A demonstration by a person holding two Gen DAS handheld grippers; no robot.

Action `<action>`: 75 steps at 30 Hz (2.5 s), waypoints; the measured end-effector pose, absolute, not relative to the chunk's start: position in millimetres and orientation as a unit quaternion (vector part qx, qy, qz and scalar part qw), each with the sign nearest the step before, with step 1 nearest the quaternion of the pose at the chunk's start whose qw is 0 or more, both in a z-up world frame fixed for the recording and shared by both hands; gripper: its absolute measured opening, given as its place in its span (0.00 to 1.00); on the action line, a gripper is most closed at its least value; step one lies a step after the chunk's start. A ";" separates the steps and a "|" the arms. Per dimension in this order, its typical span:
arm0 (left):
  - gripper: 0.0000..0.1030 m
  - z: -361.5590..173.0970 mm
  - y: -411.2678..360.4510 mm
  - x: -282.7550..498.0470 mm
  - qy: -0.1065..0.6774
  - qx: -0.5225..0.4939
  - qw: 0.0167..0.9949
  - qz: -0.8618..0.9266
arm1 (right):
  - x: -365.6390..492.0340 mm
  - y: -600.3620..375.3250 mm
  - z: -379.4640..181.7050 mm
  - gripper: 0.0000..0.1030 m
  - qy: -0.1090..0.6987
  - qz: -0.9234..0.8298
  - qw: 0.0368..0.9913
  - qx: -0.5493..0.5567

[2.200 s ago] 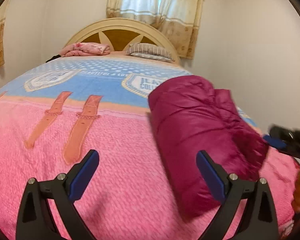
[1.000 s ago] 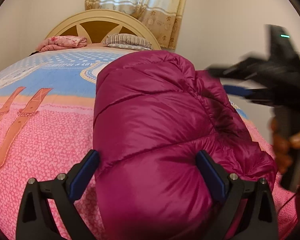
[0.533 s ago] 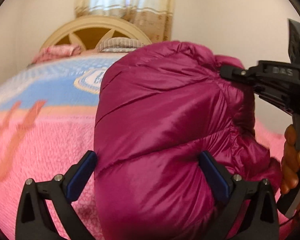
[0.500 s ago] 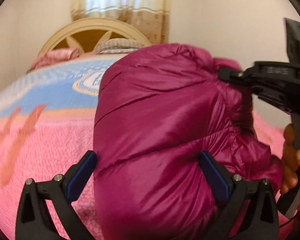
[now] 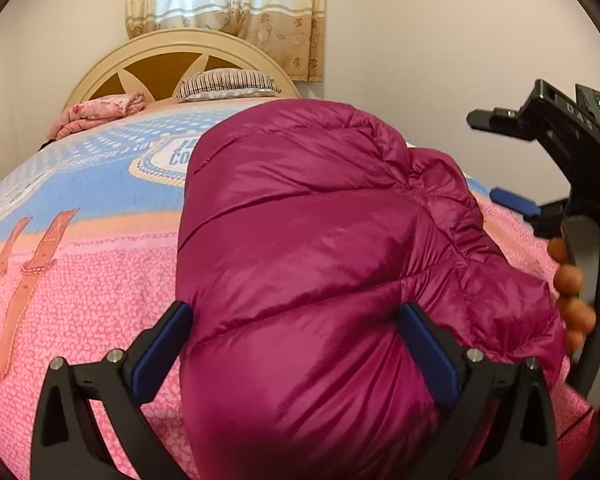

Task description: Fold large clothes

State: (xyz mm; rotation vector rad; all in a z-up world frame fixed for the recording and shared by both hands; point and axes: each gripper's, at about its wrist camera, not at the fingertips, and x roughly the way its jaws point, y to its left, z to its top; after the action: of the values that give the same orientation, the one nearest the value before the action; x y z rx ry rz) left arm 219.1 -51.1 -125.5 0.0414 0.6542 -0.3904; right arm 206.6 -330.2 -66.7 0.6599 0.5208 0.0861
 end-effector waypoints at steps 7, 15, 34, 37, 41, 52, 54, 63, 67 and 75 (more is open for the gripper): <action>1.00 -126.3 -53.9 217.0 0.315 0.021 0.930 -0.188 | 280.7 -287.8 -67.4 0.95 0.382 0.092 0.898 0.196; 1.00 -126.2 -45.0 210.5 0.305 0.008 0.940 -0.152 | 294.7 -223.9 -67.2 0.11 0.370 0.276 0.860 0.216; 1.00 -123.5 -67.9 214.6 0.296 0.046 0.938 -0.177 | 270.4 -320.4 -95.8 0.53 0.327 0.176 0.877 0.306; 1.00 -123.6 -62.1 214.7 0.296 0.028 0.938 -0.181 | 250.0 -343.6 -83.0 0.94 0.302 0.117 0.899 0.295; 1.00 -124.4 -64.3 213.2 0.294 0.029 0.938 -0.179 | 267.1 -358.7 -96.3 0.94 0.364 0.111 0.872 0.308; 1.00 -126.3 -71.7 209.7 0.298 0.041 0.937 -0.177 | 298.0 -274.0 -72.8 0.94 0.390 0.244 0.868 0.189; 1.00 -125.9 -72.2 210.1 0.298 0.041 0.937 -0.176 | 295.3 -265.8 -77.9 0.94 0.402 0.231 0.870 0.165; 1.00 -118.7 -46.8 215.0 0.303 0.003 0.942 -0.143 | 331.7 -278.7 -137.4 0.19 0.394 0.380 0.705 0.451; 1.00 -117.7 -53.9 222.1 0.314 0.007 0.938 -0.146 | 337.2 -289.2 -183.2 0.17 0.382 0.378 0.632 0.558; 1.00 -118.0 -90.1 219.2 0.310 0.066 0.924 -0.214 | 282.3 -347.9 -197.6 0.10 0.392 0.283 0.695 0.532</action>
State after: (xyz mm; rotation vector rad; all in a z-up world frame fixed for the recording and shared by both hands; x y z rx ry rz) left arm 219.2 -90.1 -118.0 0.1350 0.6358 -0.4393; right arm 282.3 -347.9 -197.6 1.1862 0.8752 0.6320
